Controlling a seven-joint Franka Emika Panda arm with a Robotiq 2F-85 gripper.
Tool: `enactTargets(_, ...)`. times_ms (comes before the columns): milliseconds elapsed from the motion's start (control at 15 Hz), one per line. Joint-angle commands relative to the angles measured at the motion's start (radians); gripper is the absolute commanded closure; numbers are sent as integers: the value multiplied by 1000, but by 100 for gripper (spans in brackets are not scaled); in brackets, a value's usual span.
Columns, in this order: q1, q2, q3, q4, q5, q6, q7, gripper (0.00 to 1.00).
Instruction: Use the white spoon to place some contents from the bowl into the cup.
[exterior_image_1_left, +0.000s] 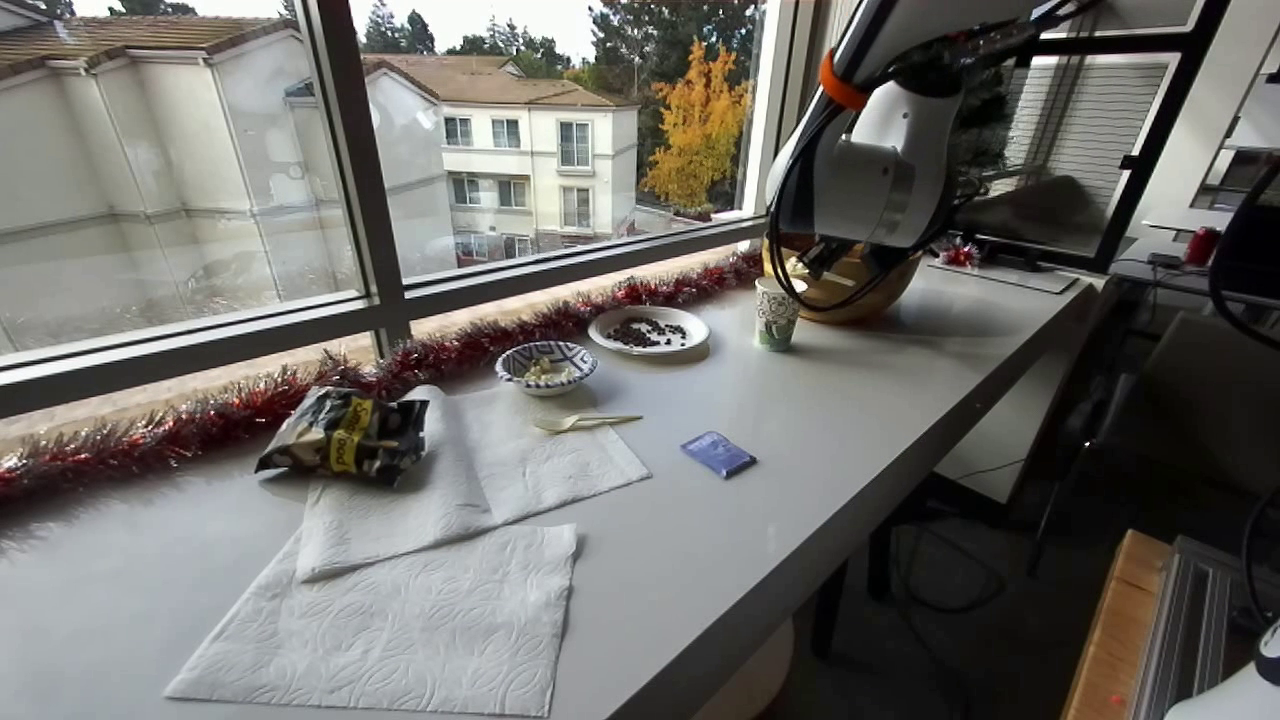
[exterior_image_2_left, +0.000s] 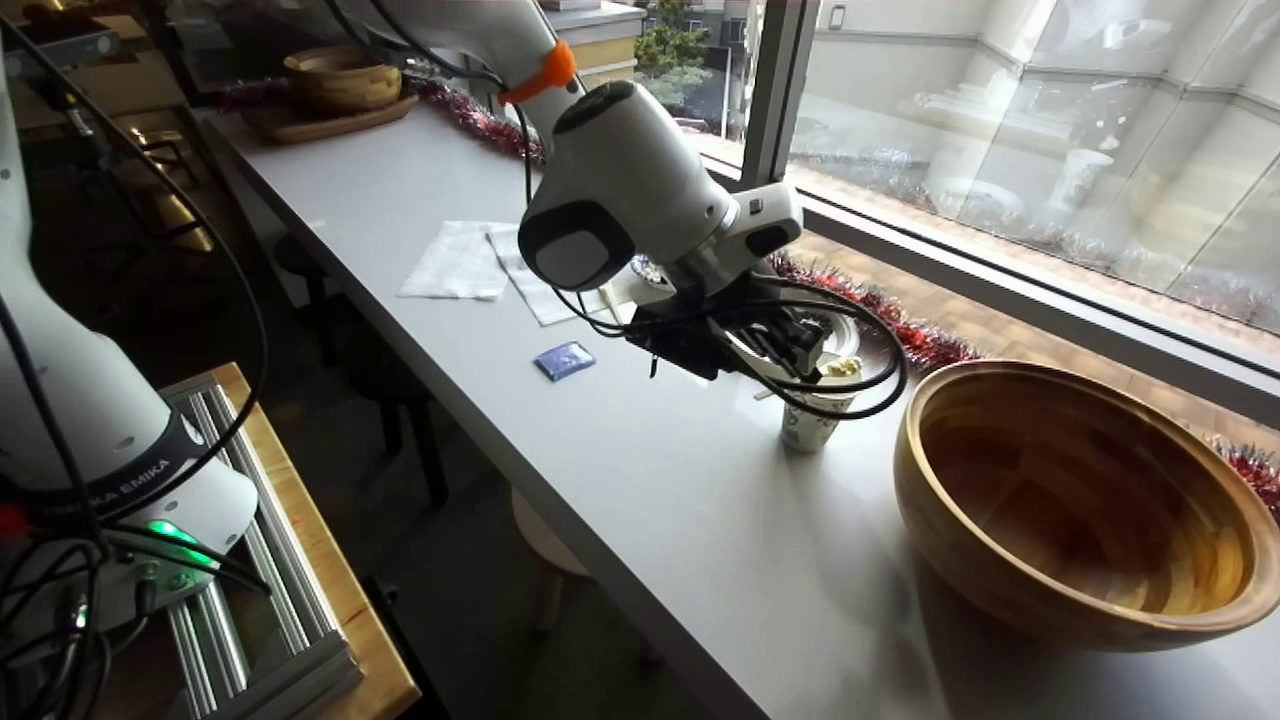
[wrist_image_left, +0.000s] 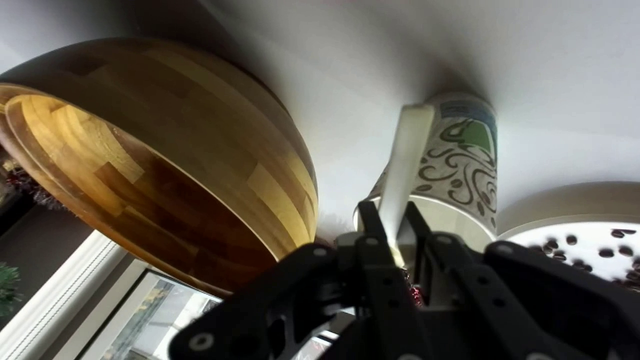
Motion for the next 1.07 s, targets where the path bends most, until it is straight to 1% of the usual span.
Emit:
enactTargets(0, 96, 57, -86, 20, 25, 46, -19, 97)
enactTargets(400, 214, 98, -179, 13, 19, 87, -34, 97)
enactTargets(800, 348, 160, -310, 5, 36, 115, -69, 97)
enactTargets(1000, 404, 197, -367, 0, 33, 125, -75, 97)
